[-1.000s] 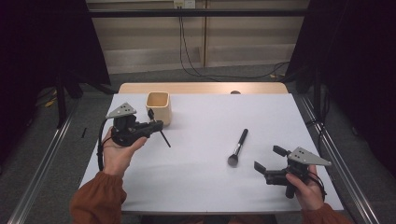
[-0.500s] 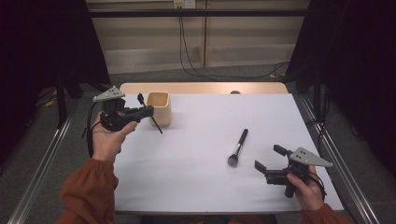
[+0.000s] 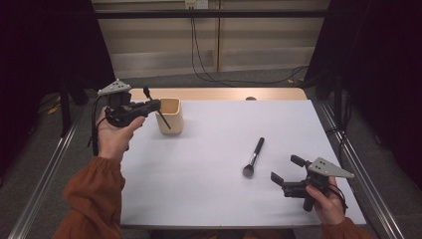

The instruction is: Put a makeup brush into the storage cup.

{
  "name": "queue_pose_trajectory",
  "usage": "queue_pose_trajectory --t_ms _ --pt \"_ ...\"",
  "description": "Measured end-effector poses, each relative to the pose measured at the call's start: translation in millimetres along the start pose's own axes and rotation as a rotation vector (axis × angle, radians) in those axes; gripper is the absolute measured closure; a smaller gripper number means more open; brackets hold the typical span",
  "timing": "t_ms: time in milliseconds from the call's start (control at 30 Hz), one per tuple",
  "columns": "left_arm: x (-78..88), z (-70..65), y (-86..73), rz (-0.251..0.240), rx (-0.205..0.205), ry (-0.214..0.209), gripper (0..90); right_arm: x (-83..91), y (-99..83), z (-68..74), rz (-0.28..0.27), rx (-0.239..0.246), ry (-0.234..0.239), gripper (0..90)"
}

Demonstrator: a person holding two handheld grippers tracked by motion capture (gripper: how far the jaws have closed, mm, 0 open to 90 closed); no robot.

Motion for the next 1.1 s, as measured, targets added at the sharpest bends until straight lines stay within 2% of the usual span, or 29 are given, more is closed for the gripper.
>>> queue_pose_trajectory --t_ms 67,133,367,633,800,900,967,1100 --pt "-0.5 3.1 4.0 -0.024 -0.002 0.024 85.6 0.9 -0.2 -0.1 0.001 0.004 0.0 0.0" --pt "-1.0 6.3 5.5 -0.041 0.007 0.022 85.5 1.4 0.0 0.3 -0.001 0.003 0.001 0.0" --pt "-9.6 18.5 8.0 -0.053 -0.006 0.055 85.5 1.8 0.3 0.6 -0.003 0.007 0.002 0.0" --pt "-18.9 33.1 12.4 -0.09 0.006 0.1 85.5 2.8 -0.3 1.0 -0.003 0.008 0.007 0.0" --pt "-30.3 37.4 9.9 -0.084 0.021 0.114 85.5 2.8 0.1 1.6 -0.004 0.013 0.007 0.0" --pt "-37.1 39.8 6.6 -0.063 0.003 0.139 85.5 3.0 0.0 1.7 -0.004 0.017 0.009 0.0" --pt "-39.7 40.5 6.2 -0.067 0.004 0.141 85.5 3.2 -0.2 1.4 -0.002 0.018 0.009 0.1" --pt "-44.3 41.2 5.6 -0.058 -0.025 0.155 85.5 3.6 -0.1 1.6 -0.004 0.018 0.013 0.1"
Point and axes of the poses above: each handheld gripper's, and its own axes: x roughly backward along the jaws, y roughly out of its top, z roughly to its left, the point moved 4 cm from there along -x, roughly forward along the jaws, and after that the axes turned 2 degrees about x, right-handed, at the moved point
